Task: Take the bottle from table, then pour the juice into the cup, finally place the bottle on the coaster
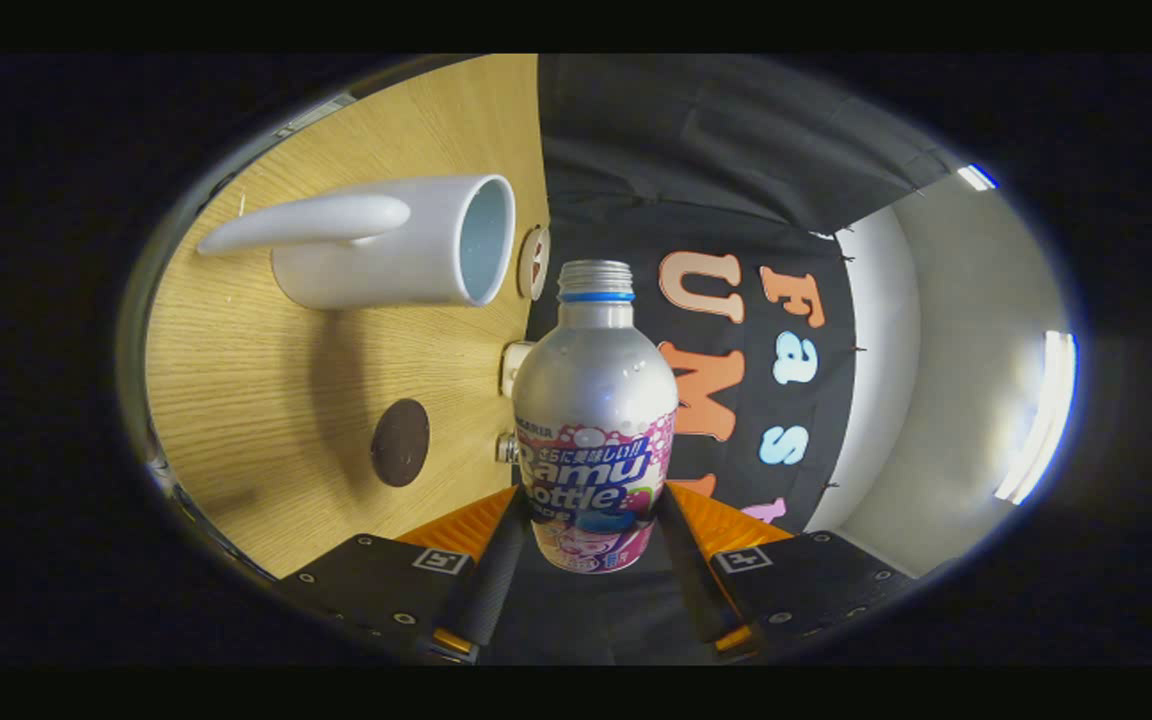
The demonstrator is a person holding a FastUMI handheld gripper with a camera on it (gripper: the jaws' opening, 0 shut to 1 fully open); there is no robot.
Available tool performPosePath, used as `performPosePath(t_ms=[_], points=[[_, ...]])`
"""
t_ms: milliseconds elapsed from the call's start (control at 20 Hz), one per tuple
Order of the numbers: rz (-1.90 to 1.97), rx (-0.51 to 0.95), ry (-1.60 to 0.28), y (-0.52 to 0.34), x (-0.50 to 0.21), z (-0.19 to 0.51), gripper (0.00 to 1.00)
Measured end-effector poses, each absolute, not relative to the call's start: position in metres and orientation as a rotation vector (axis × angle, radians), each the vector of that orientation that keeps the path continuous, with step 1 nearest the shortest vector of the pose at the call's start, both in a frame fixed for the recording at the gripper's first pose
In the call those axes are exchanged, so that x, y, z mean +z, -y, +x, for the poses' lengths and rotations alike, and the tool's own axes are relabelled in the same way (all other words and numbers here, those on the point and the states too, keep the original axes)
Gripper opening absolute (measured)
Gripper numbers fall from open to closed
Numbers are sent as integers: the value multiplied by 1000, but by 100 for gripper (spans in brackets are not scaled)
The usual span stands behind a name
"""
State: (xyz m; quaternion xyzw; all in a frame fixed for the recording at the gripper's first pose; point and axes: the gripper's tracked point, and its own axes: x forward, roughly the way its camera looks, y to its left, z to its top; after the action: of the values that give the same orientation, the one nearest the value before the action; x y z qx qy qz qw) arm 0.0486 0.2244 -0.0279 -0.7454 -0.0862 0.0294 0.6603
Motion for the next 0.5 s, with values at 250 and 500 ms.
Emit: performPosePath(t_ms=[250, 500], points=[[-1754, 77, 207, -227, -25, 52, 74], [-1799, 90, 193, -229, -26, 53, 74]])
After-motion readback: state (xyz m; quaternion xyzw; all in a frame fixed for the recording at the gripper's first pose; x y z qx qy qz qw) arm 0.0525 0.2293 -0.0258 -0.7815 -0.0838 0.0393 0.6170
